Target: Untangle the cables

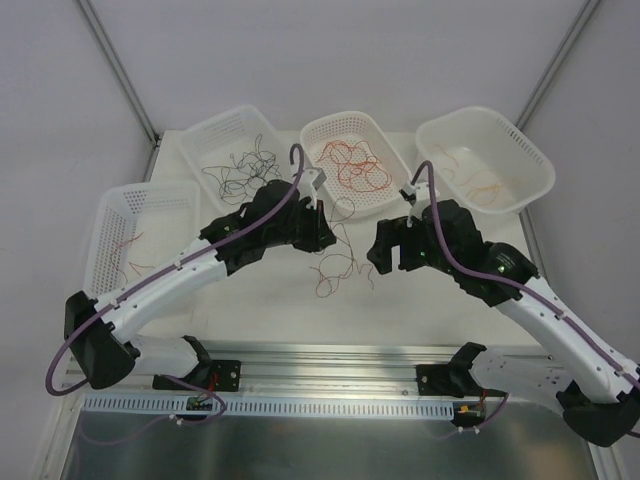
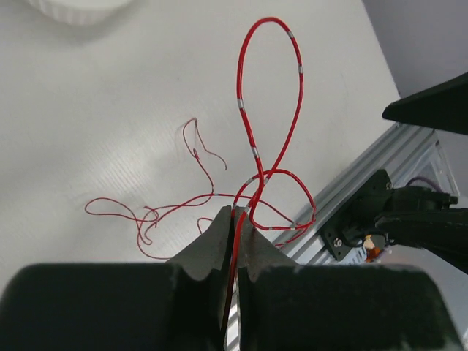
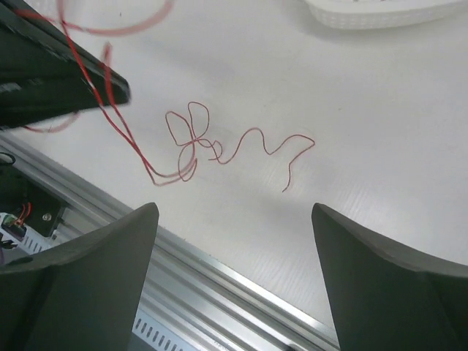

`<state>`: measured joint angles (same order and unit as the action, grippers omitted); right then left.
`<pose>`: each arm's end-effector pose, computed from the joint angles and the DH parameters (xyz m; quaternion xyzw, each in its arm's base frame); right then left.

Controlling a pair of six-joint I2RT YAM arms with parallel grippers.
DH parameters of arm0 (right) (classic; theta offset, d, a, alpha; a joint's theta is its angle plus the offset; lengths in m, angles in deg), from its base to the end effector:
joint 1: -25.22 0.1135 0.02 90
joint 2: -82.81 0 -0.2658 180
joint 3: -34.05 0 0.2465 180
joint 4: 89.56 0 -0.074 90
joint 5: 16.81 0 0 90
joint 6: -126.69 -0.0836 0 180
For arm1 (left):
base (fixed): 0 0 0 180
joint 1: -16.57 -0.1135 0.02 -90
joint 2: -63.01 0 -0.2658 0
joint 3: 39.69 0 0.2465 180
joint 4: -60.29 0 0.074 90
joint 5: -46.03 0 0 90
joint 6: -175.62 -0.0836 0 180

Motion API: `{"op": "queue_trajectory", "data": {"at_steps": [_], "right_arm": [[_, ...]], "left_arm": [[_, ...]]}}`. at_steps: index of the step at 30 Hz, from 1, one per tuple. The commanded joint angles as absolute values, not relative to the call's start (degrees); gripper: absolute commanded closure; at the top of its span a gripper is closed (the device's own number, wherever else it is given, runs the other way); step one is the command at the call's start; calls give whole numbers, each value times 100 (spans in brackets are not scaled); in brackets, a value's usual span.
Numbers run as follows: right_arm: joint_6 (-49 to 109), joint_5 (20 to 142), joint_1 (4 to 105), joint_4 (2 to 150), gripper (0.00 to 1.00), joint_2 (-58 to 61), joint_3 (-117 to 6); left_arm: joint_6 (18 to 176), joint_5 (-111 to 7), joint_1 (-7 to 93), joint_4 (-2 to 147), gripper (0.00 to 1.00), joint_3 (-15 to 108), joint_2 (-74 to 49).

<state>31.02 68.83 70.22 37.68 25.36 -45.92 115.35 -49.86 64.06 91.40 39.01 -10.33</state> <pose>0.1747 0.1657 0.3527 -0.2737 0.8223 0.1832 0.4641 0.2172 -0.2496 0.3229 0.1576 0.8314 -0.3654 0.3878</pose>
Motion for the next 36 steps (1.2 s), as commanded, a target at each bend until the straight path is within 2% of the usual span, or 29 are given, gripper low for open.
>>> {"op": "queue_trajectory", "data": {"at_steps": [1,6,11,18,21,24,27,36], "right_arm": [[3317,6195,7031,3460,9,2998,-4622],[3274,5606,7040,3750,0,3736,-3894],[3194,5263,7040,3891,3,4123,-3392],[3124,5245,7040,3786,3,4045,-3180],[3133,5306,7040,3786,3,3948,-3163],[3133,5359,7031,3759,3,3869,-3171],[3141,5447,7040,3786,3,3808,-3154],[3150,5649,7040,3786,3,3632,-3180]], "left_arm": [[11094,-4617,6246,9397,100,4689,-695],[10917,-4537,5850,9942,100,5838,-704],[10558,-4467,5534,10329,100,7025,-713],[10399,-4423,4471,10979,100,8301,-695],[10013,-3619,4207,11261,100,8864,-713],[9486,-2495,4005,11551,100,8953,-626],[9107,-1999,3391,11657,100,8734,-511],[9036,-2585,1353,11692,100,8338,-563]]}}
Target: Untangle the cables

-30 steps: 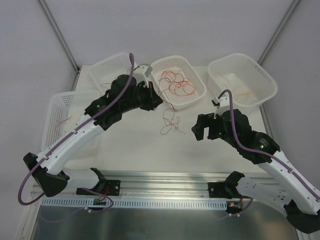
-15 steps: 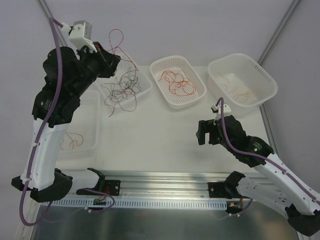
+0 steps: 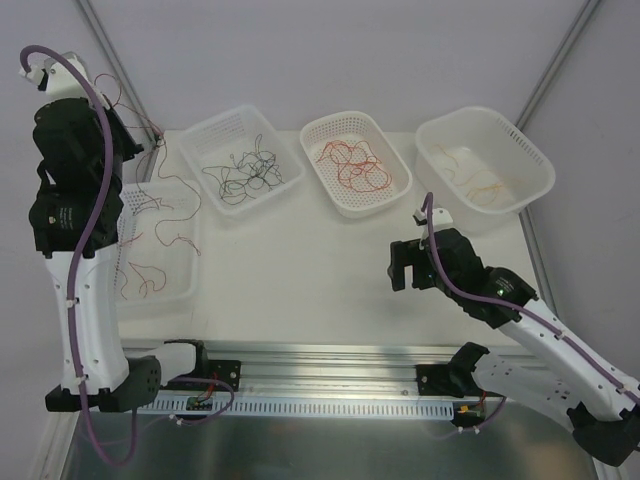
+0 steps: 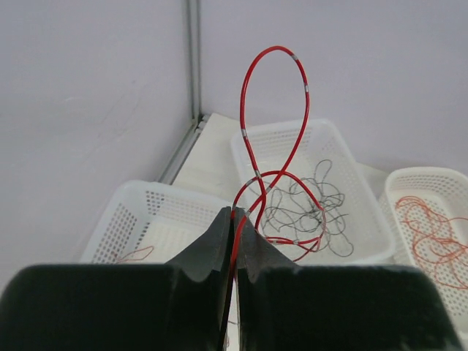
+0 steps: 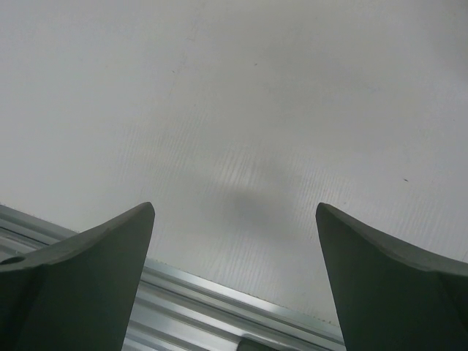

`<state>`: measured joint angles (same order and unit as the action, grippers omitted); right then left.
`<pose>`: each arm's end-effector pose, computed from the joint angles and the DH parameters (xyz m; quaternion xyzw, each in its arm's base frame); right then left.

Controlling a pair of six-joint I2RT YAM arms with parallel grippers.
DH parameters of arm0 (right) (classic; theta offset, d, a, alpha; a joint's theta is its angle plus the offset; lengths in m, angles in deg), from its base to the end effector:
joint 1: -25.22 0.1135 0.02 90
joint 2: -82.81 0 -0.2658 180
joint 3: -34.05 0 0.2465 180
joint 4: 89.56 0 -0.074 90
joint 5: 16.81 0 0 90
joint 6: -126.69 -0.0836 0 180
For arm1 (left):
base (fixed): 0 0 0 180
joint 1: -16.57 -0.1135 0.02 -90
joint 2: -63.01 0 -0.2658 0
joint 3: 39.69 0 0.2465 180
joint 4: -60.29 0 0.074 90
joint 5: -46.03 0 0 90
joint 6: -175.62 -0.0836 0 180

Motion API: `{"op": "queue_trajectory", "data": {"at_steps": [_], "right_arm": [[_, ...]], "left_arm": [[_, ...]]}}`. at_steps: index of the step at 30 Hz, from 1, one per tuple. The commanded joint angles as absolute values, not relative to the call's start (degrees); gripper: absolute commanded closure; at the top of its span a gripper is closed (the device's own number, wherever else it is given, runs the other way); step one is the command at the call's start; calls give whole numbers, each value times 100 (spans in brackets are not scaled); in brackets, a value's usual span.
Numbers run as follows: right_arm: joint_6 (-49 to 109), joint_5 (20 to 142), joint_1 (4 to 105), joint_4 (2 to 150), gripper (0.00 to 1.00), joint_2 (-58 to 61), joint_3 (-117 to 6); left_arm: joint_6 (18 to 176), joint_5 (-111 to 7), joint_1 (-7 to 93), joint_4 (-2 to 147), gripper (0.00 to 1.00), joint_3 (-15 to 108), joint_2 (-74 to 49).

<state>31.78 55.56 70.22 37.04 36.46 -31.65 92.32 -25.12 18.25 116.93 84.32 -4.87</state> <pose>0.1568 0.1210 0.3015 -0.2316 0.8445 0.0729 0.4774 0.2111 0.0208 0.5630 -0.1459 0.6949 0.0653 0.7011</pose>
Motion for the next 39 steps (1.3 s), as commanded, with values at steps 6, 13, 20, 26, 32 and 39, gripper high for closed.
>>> {"op": "queue_trajectory", "data": {"at_steps": [6,13,20,26,32,39], "right_arm": [[3177,5693,7040,3768,3,3527,-3233],[3168,5772,7040,3768,3,3438,-3242],[3159,5843,7031,3733,3,3403,-3206],[3159,5843,7040,3724,3,3377,-3180],[3142,5956,7040,3900,3,3245,-3127],[3185,6045,7031,4075,3,3157,-3057]], "left_arm": [[9133,-2929,595,11508,100,7741,-721],[9291,-2754,146,11139,100,6748,-774],[10081,-2946,-609,10919,91,5176,-923],[10390,-3603,-971,10919,19,4550,-872],[10565,-4527,-935,10997,1,4103,-293],[11162,-4512,12,11156,1,3259,833]]}}
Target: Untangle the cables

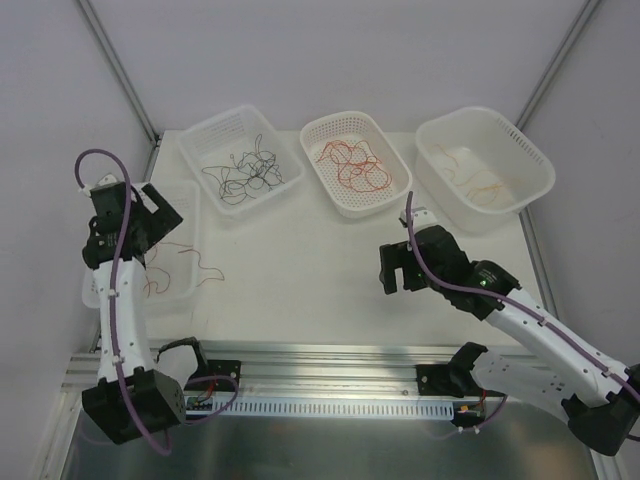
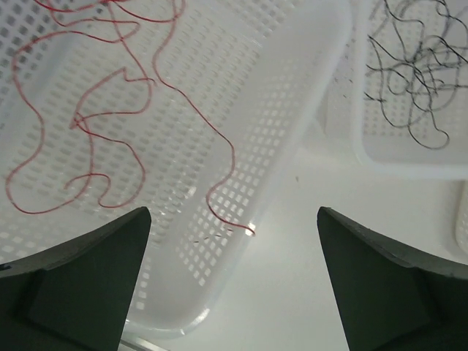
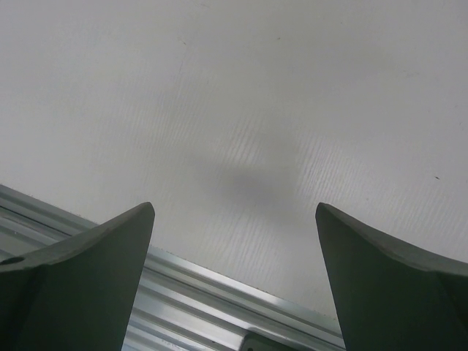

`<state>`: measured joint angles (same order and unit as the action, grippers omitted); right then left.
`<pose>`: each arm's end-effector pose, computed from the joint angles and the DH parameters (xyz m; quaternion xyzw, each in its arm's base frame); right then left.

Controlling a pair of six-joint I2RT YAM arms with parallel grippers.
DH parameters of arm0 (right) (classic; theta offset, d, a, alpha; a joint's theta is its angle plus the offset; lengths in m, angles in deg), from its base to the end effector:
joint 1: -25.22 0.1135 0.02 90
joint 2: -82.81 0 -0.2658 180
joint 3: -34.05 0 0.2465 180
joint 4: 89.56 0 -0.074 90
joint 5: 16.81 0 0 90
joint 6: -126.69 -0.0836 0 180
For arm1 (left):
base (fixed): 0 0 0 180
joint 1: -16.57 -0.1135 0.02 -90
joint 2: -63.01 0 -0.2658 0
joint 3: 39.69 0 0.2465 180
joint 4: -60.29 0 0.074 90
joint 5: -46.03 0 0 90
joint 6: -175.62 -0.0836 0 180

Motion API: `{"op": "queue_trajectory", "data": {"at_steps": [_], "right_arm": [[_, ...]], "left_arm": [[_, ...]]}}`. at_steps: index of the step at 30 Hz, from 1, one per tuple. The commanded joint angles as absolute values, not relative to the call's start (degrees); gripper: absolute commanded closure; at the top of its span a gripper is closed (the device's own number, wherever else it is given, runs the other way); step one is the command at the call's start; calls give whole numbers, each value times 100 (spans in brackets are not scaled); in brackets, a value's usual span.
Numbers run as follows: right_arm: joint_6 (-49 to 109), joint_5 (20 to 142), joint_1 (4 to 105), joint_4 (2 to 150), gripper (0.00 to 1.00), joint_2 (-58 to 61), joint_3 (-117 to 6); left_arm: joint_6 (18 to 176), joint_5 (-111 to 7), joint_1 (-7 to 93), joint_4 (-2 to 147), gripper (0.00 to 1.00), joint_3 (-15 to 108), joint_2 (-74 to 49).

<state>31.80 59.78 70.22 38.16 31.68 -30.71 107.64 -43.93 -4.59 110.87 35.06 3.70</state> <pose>0.1651 0.1377 0.2815 -0.2594 0.8582 0.0861 0.4345 0.2339 0.0906 0.3170 -0.3267 0.8252 -0.0031 0.4607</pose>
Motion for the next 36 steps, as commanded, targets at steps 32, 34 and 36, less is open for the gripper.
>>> {"op": "queue_trajectory", "data": {"at_steps": [32,34,36], "right_arm": [[3581,6273,7031,4357,3,3720,-2161],[3616,6300,7040,4366,3,3720,-2161],[3625,6317,7040,4366,3,3720,-2126]], "left_arm": [[16349,-293,4241,11753,33,2168,-1803],[16524,-187,4241,11788,36,2124,-1881],[16560,-38,4241,11780,39,2124,-1996]]}}
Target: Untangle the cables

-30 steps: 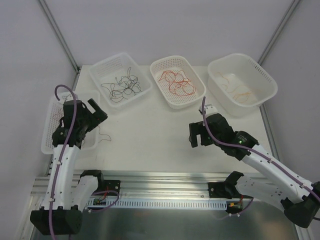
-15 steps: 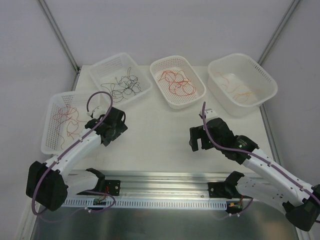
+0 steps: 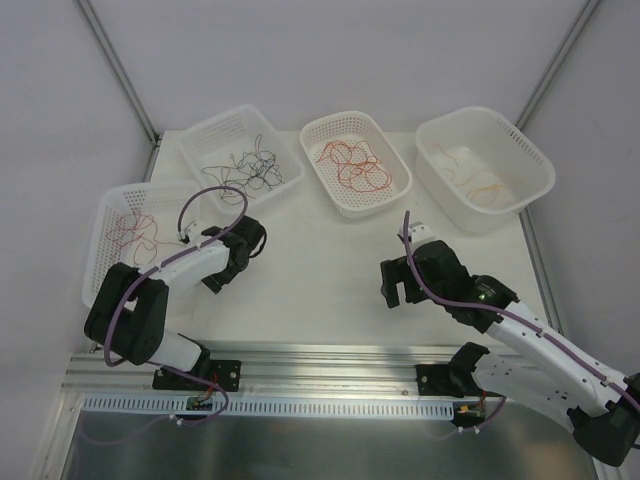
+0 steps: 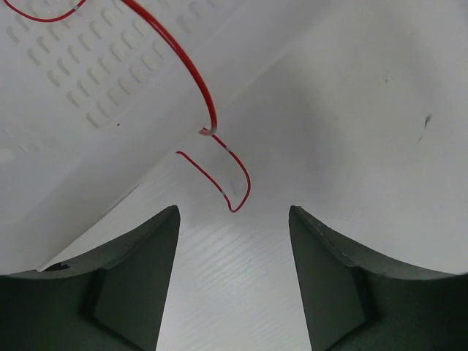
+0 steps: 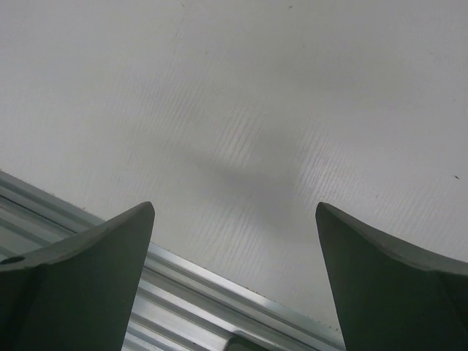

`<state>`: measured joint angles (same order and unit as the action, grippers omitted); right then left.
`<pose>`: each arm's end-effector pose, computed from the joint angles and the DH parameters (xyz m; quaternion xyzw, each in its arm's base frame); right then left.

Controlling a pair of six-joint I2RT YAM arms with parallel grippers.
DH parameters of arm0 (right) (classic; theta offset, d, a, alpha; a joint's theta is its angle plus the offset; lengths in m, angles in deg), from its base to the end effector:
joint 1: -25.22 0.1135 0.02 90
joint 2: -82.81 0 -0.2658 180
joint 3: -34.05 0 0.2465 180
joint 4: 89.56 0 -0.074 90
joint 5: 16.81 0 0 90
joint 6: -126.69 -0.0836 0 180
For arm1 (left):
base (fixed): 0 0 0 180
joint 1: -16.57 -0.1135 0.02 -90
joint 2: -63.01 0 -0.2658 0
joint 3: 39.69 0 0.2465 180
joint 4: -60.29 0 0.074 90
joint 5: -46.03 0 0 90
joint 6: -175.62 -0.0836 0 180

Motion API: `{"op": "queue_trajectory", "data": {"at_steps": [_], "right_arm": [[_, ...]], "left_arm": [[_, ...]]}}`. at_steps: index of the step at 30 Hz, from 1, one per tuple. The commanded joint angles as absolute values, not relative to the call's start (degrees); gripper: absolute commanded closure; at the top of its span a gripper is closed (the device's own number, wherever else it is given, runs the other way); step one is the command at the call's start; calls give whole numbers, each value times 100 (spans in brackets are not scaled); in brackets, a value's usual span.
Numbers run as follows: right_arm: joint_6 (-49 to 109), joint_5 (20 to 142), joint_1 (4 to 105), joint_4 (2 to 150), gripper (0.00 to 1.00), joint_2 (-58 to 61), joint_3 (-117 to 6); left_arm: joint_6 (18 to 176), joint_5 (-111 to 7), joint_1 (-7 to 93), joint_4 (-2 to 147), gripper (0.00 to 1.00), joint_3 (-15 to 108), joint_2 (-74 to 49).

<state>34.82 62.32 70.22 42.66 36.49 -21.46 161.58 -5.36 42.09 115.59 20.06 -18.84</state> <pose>0.1538 0.1315 0.2477 -0.2915 0.8493 0.0934 0.4301 0.2401 -0.0568 0.1479 -0.4325 0.8332 0.1278 0.3200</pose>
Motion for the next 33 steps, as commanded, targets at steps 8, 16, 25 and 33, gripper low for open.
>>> {"op": "queue_trajectory", "data": {"at_steps": [8,16,25,33], "right_arm": [[3642,6414,7040,4410,3,3649,-2073],[3634,6414,7031,4410,3,3605,-2038],[3642,6379,7040,4375,3,3588,-2038],[3642,6361,7040,4339,3,3570,-2046]], "left_arm": [[16288,182,4241,11754,48,2501,-2602],[16155,209,4233,11745,55,2704,-2980],[16367,-187,3864,11692,59,2449,-2972],[16182,-283,3872,11595,80,2484,-3016]]}}
